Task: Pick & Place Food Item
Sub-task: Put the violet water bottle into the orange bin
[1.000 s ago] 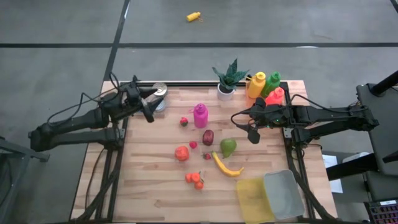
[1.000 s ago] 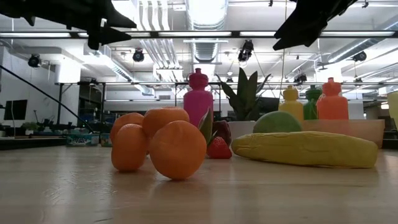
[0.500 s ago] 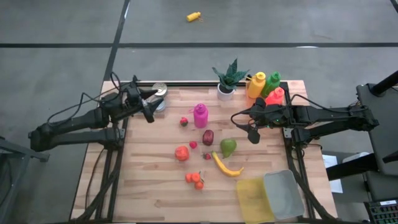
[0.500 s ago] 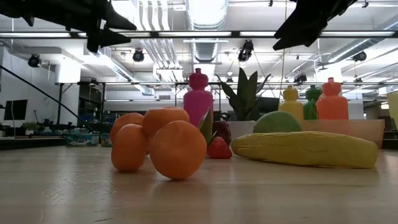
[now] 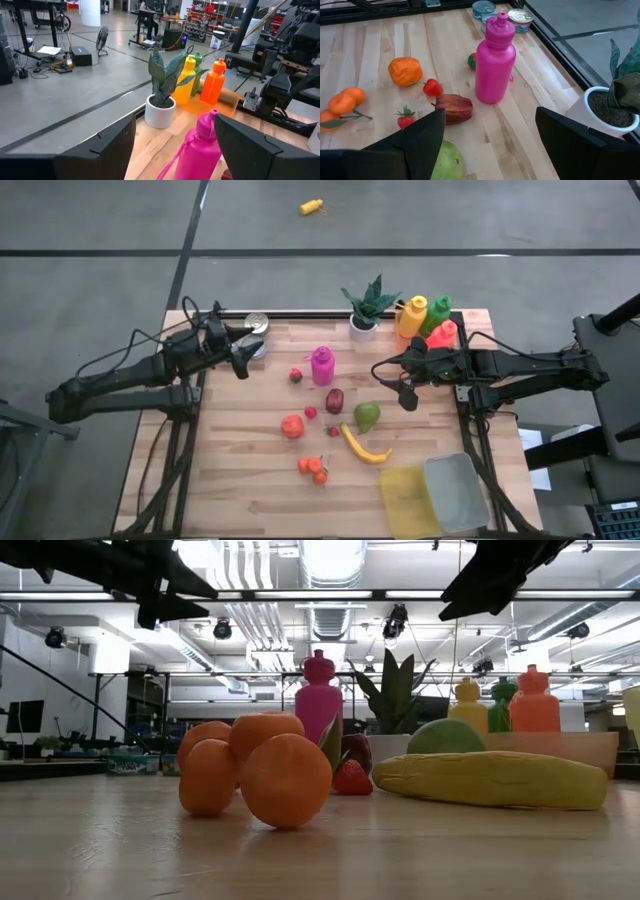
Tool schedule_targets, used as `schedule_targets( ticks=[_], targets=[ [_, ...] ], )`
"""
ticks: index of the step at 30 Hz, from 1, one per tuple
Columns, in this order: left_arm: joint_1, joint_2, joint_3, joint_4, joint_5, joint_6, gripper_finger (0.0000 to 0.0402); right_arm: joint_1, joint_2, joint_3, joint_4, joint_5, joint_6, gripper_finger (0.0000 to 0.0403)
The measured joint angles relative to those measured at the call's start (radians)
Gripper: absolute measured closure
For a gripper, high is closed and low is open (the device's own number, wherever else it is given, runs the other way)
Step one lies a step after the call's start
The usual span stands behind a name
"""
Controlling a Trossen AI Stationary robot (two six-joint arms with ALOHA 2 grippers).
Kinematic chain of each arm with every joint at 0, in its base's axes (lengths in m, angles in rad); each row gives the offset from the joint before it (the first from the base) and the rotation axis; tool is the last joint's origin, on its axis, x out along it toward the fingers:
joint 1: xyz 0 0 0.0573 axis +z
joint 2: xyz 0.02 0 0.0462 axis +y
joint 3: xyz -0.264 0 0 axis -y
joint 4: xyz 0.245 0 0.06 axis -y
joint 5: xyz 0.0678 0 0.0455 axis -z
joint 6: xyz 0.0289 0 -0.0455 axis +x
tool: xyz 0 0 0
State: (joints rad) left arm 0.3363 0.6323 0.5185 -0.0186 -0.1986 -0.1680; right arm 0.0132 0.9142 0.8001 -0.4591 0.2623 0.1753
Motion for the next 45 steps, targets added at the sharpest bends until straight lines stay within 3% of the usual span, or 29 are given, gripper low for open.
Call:
schedule_targets(
  ticks=[19,28,36,41,45],
  targets=[
    [0.000,0.000,-0.001,-0.079,0.000,-0.069,0.0126,0.000,0.000,0.000,0.003,-0.013,-0.055,0.0095],
    [0.000,0.000,-0.001,-0.211,0.000,-0.069,0.0126,0.002,0.011,0.000,0.114,-0.062,-0.285,0.0095],
    [0.000,0.000,-0.001,-0.365,0.000,-0.069,0.0126,0.002,0.052,-0.001,0.110,-0.077,-0.102,0.0095],
    [0.000,0.000,-0.001,-0.438,0.000,-0.069,0.0126,0.002,0.124,-0.002,0.360,-0.058,-0.351,0.0095],
    [0.000,0.000,-0.001,-0.463,0.000,-0.069,0.0126,-0.029,0.156,0.010,0.366,-0.066,-0.418,0.0095]
  ],
)
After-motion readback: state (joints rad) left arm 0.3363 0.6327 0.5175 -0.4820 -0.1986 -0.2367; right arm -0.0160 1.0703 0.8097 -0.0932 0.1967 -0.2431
